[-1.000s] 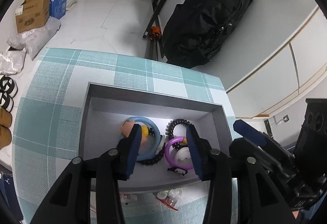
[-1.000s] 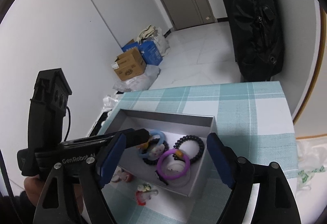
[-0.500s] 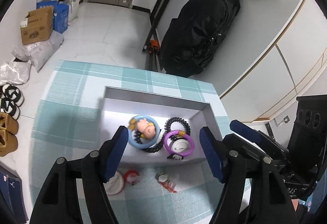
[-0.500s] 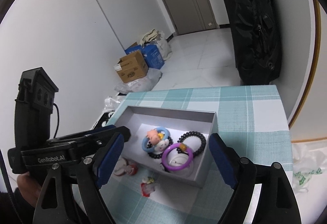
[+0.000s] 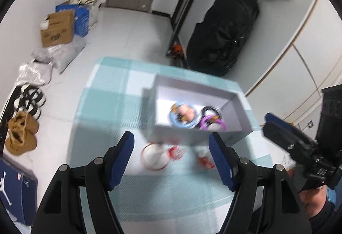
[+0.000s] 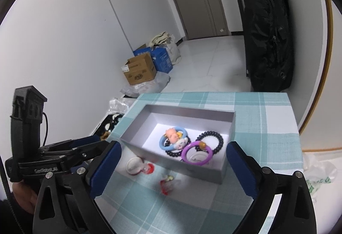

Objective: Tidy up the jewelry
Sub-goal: 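Withdraw both tools and reach the left tool to the white round badge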

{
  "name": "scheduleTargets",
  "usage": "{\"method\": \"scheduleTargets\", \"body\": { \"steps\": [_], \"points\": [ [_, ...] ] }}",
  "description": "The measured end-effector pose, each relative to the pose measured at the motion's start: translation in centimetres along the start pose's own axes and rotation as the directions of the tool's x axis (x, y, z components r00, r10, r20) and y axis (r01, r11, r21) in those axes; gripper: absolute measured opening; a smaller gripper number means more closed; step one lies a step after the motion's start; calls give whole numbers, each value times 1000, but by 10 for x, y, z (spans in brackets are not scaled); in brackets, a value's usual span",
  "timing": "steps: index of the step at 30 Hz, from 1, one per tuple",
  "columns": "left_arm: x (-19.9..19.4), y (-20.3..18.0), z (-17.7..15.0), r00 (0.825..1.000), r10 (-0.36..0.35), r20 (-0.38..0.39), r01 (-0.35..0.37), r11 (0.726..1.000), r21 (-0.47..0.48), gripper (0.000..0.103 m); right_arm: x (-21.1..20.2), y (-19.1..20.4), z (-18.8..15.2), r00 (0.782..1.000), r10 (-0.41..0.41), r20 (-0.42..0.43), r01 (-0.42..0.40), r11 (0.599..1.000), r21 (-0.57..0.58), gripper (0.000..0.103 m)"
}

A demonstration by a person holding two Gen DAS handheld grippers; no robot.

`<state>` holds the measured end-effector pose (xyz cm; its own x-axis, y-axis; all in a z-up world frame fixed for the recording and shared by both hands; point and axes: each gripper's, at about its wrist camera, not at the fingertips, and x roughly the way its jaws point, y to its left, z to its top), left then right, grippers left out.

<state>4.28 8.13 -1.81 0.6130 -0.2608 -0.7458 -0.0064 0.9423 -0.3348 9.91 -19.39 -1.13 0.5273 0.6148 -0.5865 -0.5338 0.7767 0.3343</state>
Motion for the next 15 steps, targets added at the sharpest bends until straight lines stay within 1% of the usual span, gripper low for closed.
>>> {"method": "scheduleTargets", "body": {
  "steps": [2,5,6,11,15],
  "points": [
    [2,5,-3,999,32,-18,-32,999,3,68,1,5,-1,1000,-7,-3,7,1000,-14,101],
    [13,10,-9,993,93,-73,-90,995,35,68,1,10,-3,1000,-18,-9,18,999,-27,102],
    [14,12,-12,991,101,-85,-98,994,42,68,2,12,-3,1000,-23,-13,23,999,-31,102],
    [25,13,-20,984,106,-144,-96,993,74,68,4,16,-6,999,-31,-28,30,999,-40,103],
    [31,10,-24,980,96,-175,-82,993,88,68,7,21,-7,999,-32,-44,30,999,-42,103]
  ]
}}
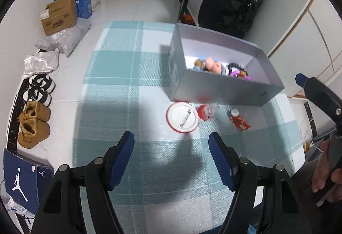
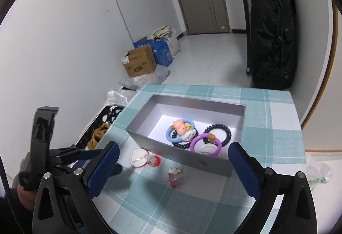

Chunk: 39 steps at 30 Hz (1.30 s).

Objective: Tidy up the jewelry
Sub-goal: 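Withdraw both tools and reach the left tool to the white round badge, then grasp the white badge with the left tool while the right tool grasps the red-capped bottle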

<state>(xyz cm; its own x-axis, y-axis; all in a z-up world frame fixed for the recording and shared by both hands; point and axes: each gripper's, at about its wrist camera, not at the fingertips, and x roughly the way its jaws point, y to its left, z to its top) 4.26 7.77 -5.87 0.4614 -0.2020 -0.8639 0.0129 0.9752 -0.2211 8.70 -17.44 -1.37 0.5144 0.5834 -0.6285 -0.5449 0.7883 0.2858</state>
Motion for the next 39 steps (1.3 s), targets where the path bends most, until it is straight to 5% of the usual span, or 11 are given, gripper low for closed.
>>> {"method": "scheduleTargets", "body": {
  "steps": [6,12,16,21,32,39],
  "points": [
    [21,-10,-1,994,101,-35,-97,991,92,67,-2,6,-1,1000,-6,-6,5,1000,-25,103],
    [25,-18,-2,987,159,13,-159,973,167,68,-5,6,0,1000,-4,-1,4,1000,-22,103],
    [27,-19,2,989,150,19,-151,976,159,67,-6,5,0,1000,-3,-2,3,1000,-16,103],
    [27,-30,3,992,122,20,-124,971,204,37,-10,1,-1,1000,-10,-1,10,1000,-8,103],
    [22,-35,-3,994,108,-17,-102,968,228,37,-13,-9,0,1000,-10,-3,11,999,43,103],
    [2,-3,3,1000,-4,-19,6,997,72,37,-4,-6,-3,998,43,-40,-40,997,73,103]
  ]
}}
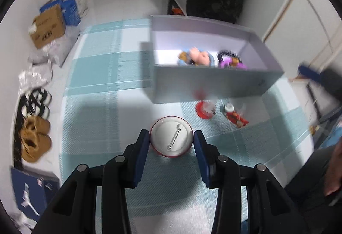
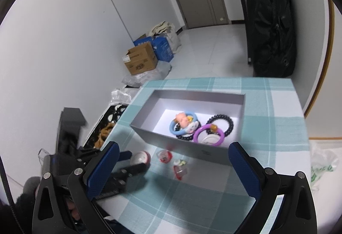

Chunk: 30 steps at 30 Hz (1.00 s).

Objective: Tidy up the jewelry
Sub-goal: 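Grasp the white badge with the left tool while the right tool grasps the red-capped bottle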

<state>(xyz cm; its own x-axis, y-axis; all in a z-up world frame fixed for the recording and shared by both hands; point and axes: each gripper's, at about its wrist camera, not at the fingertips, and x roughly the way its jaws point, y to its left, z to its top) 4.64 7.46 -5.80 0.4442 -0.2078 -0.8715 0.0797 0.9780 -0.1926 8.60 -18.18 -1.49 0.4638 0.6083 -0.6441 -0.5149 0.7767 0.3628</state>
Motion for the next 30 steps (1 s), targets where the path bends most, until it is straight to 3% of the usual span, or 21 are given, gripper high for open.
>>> {"method": "scheduleTargets", "body": {
  "steps": [3,9,15,21,30],
  "points": [
    [-19,11,5,997,-57,52,61,995,-74,37,6,1,-2,1000,5,-17,-5,1000,2,103],
    [-49,23,14,981,-92,172,117,983,-139,37,19,13,-7,998,16,-57,-18,999,-40,100],
    [-68,33,14,962,-91,257,135,978,-157,37,44,30,-14,991,31,-127,-43,994,-97,85],
    [-70,48,14,959,-97,265,152,969,-193,37,67,46,-19,987,-2,-162,-26,985,-170,73],
    [-72,52,15,959,-99,267,153,969,-192,37,100,62,-28,968,-166,-189,100,944,-314,52]
  ]
}}
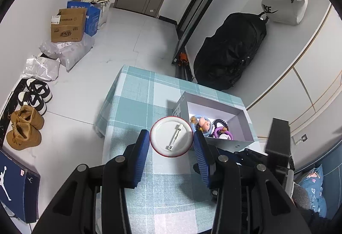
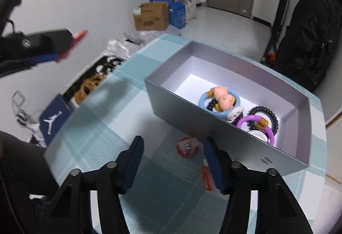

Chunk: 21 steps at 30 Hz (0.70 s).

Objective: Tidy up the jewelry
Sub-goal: 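Grasp the white badge with the left tool while the right tool grasps the red-capped bottle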

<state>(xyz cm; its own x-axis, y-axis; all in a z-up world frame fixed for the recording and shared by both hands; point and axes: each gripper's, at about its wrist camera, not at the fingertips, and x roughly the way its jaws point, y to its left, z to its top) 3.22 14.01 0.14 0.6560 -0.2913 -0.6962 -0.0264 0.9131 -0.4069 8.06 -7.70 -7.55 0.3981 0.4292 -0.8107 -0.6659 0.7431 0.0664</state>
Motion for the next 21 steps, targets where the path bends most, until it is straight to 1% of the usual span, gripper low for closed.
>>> {"method": "scheduleTargets", "body": {
  "steps": [3,4,5,6,7,8,9,13,19,21],
  "points": [
    [-1,-1,-1,1000,5,2,-5,1000,10,37,8,-4,1,1000,7,-21,-6,1000,21,42],
    [-1,-1,-1,1000,4,1,-4,1000,11,37,9,-4,1,1000,5,-24,-4,1000,21,37],
    [0,-1,-1,1000,4,0,-4,1000,10,37,10,-3,1,1000,-2,-28,3,1000,18,33],
    [0,0,-1,1000,3,-1,-3,1000,9,37,12,-3,0,999,-11,-31,11,1000,15,31],
    [0,0,-1,1000,2,-2,-2,1000,6,37,12,-4,1,999,-17,-32,17,1000,15,27],
    [1,0,-2,1000,1,-4,-1,1000,3,37,12,-3,1,999,-24,-31,24,1000,20,21],
    [1,0,-1,1000,-2,-7,2,1000,1,37,12,-5,1,999,-27,-30,27,999,25,19],
    [4,-2,-2,1000,1,-11,-1,1000,3,37,8,-12,1,1000,-6,-23,7,998,66,18],
    [8,-6,-1,1000,3,-21,-3,1000,-2,37,-8,-16,3,999,26,28,-28,996,79,18],
    [10,-11,2,1000,-13,-26,13,1000,-3,37,-16,-18,4,998,41,47,-45,995,88,18]
  ]
}}
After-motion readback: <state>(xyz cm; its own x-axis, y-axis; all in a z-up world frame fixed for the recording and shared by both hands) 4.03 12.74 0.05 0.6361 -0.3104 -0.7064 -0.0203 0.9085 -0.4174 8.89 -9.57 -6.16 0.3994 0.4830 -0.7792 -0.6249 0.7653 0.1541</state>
